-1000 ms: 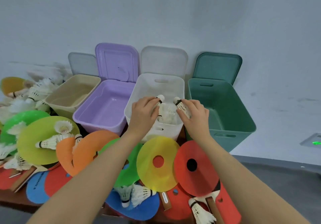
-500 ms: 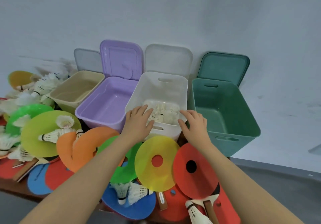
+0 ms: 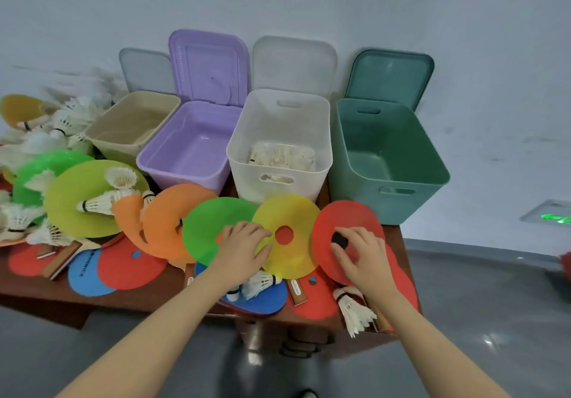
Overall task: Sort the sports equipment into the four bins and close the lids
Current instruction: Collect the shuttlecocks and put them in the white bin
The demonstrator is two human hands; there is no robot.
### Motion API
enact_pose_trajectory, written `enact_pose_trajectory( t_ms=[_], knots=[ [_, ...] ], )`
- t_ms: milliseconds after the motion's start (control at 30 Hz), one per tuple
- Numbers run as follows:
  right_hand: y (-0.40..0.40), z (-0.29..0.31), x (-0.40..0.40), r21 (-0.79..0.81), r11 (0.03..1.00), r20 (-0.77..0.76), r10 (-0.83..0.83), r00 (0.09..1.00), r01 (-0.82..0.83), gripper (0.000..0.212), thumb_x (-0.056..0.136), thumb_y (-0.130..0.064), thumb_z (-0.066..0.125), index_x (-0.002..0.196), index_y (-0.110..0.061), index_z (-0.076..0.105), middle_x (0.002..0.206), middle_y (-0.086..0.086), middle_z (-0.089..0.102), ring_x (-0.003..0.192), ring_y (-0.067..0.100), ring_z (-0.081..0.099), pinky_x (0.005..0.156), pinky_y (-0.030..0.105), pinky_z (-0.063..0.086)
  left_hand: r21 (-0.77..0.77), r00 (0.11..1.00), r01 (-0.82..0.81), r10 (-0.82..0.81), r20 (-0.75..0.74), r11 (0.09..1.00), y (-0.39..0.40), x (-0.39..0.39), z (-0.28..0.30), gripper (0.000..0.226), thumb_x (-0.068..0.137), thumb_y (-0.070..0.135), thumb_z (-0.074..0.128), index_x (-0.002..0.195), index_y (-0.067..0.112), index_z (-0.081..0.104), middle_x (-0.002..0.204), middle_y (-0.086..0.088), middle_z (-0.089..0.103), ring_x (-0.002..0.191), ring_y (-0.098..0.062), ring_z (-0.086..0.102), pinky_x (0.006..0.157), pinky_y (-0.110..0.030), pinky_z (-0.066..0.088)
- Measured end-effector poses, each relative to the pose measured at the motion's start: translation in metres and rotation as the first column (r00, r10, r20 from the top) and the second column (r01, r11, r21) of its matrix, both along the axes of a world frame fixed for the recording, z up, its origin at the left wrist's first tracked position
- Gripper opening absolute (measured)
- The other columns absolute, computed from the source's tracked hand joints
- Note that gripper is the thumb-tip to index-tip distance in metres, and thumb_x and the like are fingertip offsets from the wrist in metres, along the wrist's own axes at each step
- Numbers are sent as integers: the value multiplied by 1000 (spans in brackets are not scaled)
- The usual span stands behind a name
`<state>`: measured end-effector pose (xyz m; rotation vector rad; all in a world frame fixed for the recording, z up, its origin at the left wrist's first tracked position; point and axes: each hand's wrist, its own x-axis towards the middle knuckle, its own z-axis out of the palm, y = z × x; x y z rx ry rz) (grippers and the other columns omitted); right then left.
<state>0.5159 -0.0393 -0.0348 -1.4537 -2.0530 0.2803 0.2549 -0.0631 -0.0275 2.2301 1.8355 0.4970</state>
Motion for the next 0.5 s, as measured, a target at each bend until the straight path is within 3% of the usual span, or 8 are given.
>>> enact_pose_trajectory(
  t_ms=[67, 167, 233, 367, 500],
  knots=[
    [-23, -11, 8, -65, 996, 52, -63, 997, 66, 48, 82, -55, 45, 112, -23, 64, 106, -8, 62, 97, 16, 58, 82, 27, 30, -63, 998, 38, -40, -41, 997, -8, 2, -5, 65, 80, 58, 21, 120, 24, 59, 120, 7, 57, 115, -19, 45, 92, -34, 25],
    [-54, -28, 19, -216, 963, 182, -121, 976, 160, 65, 74, -68, 39, 119, -26, 59, 115, -11, 60, 107, 13, 56, 89, 29, 29, -163, 989, 44, -67, -135, 986, -16, 2, -15, 44, 93, 50, 38, 128, 28, 52, 129, 10, 52, 120, -16, 40, 99, -35, 21],
    [-69, -37, 21, -300, 933, 260, -118, 958, 196, 70, 73, -71, 41, 127, -28, 52, 123, -12, 55, 114, 12, 52, 95, 31, 25, -208, 983, 46, -82, -166, 977, -22, 0, -21, 43, 93, 49, 41, 130, 30, 49, 131, 11, 50, 121, -16, 38, 99, -35, 21],
    [-83, -56, 20, -373, 899, 328, -102, 939, 228, 62, 81, -47, 61, 135, -26, 40, 130, -7, 49, 121, 17, 46, 99, 35, 25, -249, 969, 57, -114, -221, 967, -32, -6, -29, 44, 91, 49, 45, 131, 31, 48, 130, 11, 50, 119, -17, 37, 95, -34, 25],
    [-88, -64, 12, -300, 920, 261, -174, 949, 251, 41, 80, -21, 64, 120, -23, 55, 114, -1, 58, 110, 27, 53, 83, 40, 34, -206, 953, 67, -124, -278, 976, -33, -6, -30, 46, 87, 46, 53, 130, 32, 49, 131, 12, 49, 121, -19, 34, 97, -35, 23]
  ],
)
